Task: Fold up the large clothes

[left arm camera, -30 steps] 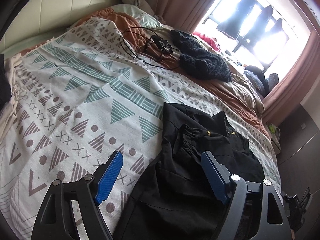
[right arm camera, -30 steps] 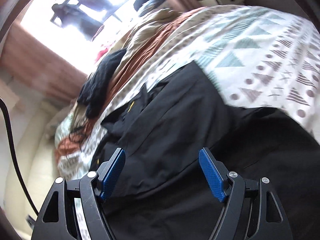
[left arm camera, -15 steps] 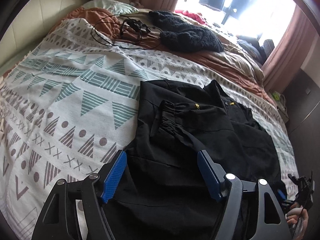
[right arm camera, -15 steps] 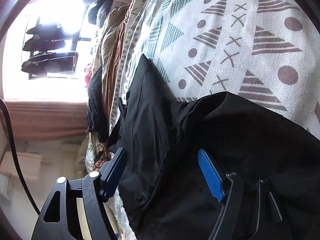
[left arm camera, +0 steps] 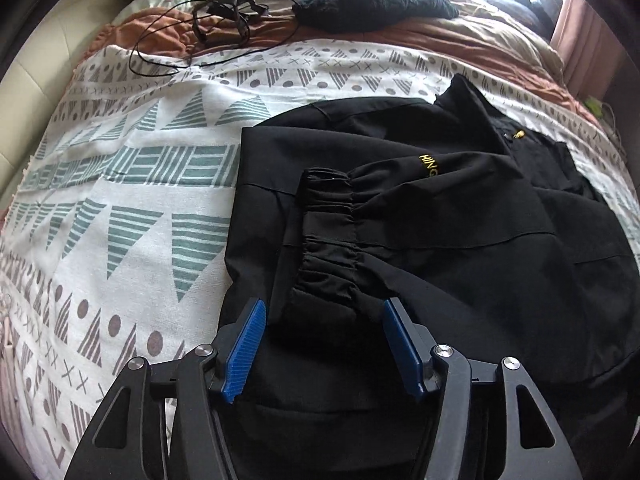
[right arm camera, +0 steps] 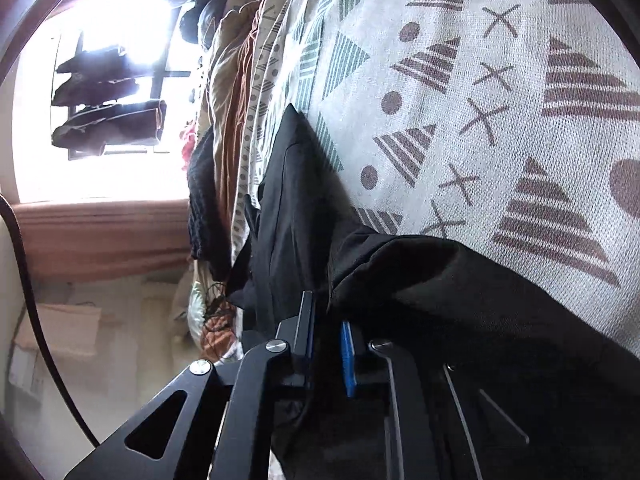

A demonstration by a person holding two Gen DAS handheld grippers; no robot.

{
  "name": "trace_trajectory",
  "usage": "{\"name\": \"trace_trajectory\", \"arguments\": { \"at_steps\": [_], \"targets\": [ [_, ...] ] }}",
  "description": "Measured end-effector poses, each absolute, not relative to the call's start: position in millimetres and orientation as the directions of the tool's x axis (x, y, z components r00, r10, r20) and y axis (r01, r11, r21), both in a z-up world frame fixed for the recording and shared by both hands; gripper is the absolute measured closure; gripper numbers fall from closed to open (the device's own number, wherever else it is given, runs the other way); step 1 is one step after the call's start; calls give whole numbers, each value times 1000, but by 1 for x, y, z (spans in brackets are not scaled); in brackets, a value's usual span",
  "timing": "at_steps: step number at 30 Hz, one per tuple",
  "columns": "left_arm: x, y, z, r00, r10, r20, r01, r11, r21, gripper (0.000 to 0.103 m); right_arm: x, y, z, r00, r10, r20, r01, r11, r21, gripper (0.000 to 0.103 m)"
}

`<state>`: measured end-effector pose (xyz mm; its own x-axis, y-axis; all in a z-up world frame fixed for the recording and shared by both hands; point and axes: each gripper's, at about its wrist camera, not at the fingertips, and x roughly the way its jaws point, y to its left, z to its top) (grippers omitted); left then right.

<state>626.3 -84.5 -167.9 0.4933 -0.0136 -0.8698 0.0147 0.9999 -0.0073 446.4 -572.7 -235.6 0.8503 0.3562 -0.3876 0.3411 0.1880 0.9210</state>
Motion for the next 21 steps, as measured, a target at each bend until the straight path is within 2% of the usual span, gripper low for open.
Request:
{"name": "trace_trajectory", "arguments": {
  "at_steps": [5, 7, 8, 10, 11, 12, 13, 15, 21],
  "targets": [
    [632, -89, -175, 483, -40, -875, 14, 999, -38, 41, 433, -588, -230, 903, 289, -319, 292, 136, 947, 94],
    [630, -94, -177, 473, -75, -878, 39, 997, -64, 62, 429, -593, -229, 917, 267, -298, 276, 116, 954, 94],
    [627, -96, -177, 472, -63, -879, 44, 998, -48, 62, 429, -594, -230, 917, 266, -296, 277, 109, 955, 94],
    [619, -102, -172, 495, -42, -868, 69, 998, -9, 72, 429, -594, -232, 914, 271, -301, 289, 87, 953, 91],
    [614, -104, -169, 504, -33, -863, 80, 997, 9, 80, 429, -593, -233, 912, 274, -305, 295, 79, 952, 86],
    [609, -103, -165, 511, -21, -860, 86, 996, 26, 88, 428, -593, -234, 912, 276, -303, 295, 72, 953, 70],
    [604, -102, -161, 514, -31, -857, 95, 995, 20, 90, 426, -592, -234, 913, 274, -301, 293, 70, 953, 55],
    [593, -97, -153, 515, -55, -855, 111, 994, 4, 92, 423, -590, -231, 915, 264, -306, 296, 78, 952, 49],
    [564, -82, -140, 506, -86, -858, 121, 992, -28, 93, 438, -579, -226, 889, 280, -363, 332, 155, 931, 49]
  ]
}}
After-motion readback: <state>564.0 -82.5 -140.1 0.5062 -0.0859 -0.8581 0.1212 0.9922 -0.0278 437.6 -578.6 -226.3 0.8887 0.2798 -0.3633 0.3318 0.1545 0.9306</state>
